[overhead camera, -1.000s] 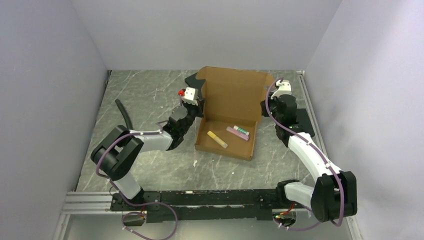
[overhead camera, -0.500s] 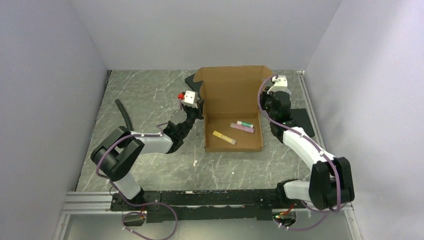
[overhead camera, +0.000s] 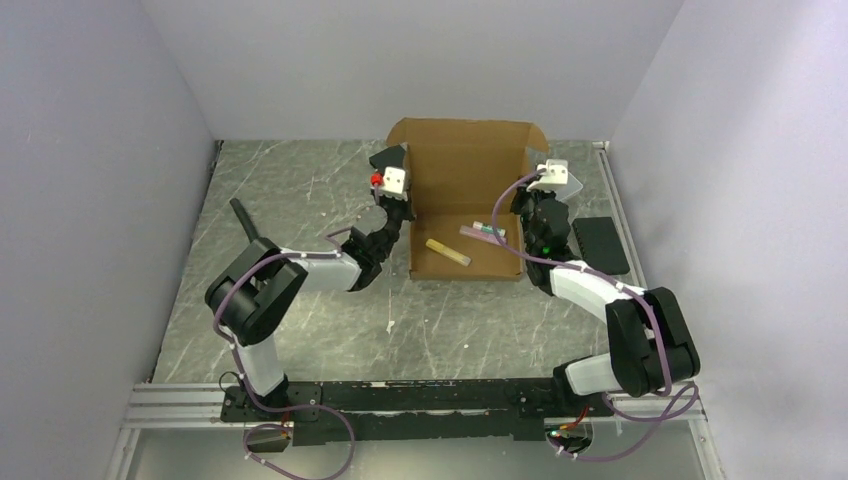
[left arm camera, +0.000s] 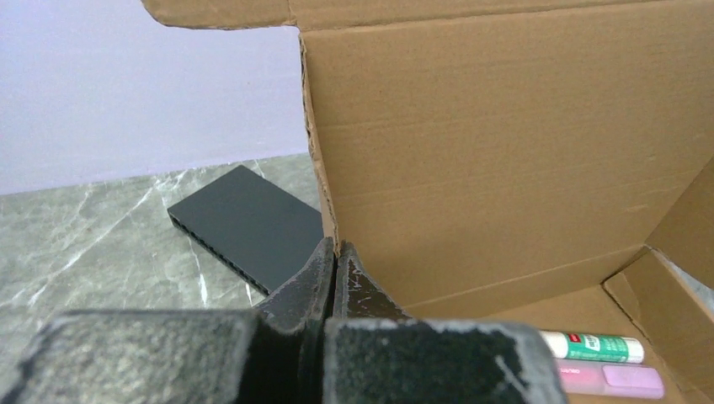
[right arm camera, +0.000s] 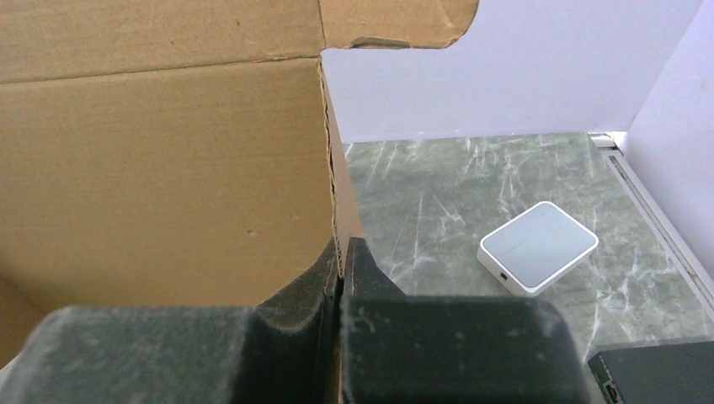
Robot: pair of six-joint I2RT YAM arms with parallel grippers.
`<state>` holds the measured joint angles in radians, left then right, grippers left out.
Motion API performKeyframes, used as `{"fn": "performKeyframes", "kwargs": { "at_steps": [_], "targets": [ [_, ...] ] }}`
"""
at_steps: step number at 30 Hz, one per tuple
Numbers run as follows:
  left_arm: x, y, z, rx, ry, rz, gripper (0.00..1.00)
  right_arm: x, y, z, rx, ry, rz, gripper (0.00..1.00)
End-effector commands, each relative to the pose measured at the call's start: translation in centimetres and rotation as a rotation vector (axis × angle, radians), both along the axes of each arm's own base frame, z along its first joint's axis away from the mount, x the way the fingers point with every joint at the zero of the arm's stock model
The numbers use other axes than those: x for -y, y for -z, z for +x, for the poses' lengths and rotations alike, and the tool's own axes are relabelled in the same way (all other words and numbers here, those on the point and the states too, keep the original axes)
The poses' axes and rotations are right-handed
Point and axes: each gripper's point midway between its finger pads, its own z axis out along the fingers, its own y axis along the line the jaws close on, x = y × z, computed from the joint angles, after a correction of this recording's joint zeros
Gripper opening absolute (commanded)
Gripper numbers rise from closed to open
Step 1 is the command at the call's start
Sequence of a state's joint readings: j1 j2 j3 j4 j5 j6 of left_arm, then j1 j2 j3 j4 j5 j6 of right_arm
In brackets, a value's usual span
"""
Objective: Fold the paper box
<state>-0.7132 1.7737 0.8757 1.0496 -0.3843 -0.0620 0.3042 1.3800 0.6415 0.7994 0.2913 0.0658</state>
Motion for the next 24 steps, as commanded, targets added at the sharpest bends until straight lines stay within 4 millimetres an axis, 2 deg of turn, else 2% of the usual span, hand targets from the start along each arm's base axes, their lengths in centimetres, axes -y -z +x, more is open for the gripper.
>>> {"fn": "performKeyframes", "kwargs": {
  "at_steps": [1,4,9,17,21,24],
  "targets": [
    [1.7,0.0,-1.1,0.051,0.049,-0.019,0.0,-2.2,-3.8,-1.1,0.19,-0.097,0.066,0.0],
    [2.0,1.2,-1.7,0.04,0.05,-0.026,0.0,-2.3,-1.8,-2.2,0.166,-0.115,0.057,0.0],
    [2.6,2.1,-3.0,0.055,0.053,-0.024,0.0,-1.8,-0.2,-3.2,0.138,-0.113,0.069,0.0],
    [2.7,3.3,-5.1,0.059,0.053,-0.016,0.0,-2.2,1.1,-4.5,0.083,-0.152,0.124,0.0],
    [2.5,3.9,-6.1,0.057,0.055,-0.021,0.0,-1.8,1.9,-5.1,0.045,-0.134,0.145,0.0],
    [2.2,4.2,-6.5,0.073,0.045,0.016,0.0,-1.5,1.7,-5.0,0.016,-0.106,0.197,0.0]
  ]
}}
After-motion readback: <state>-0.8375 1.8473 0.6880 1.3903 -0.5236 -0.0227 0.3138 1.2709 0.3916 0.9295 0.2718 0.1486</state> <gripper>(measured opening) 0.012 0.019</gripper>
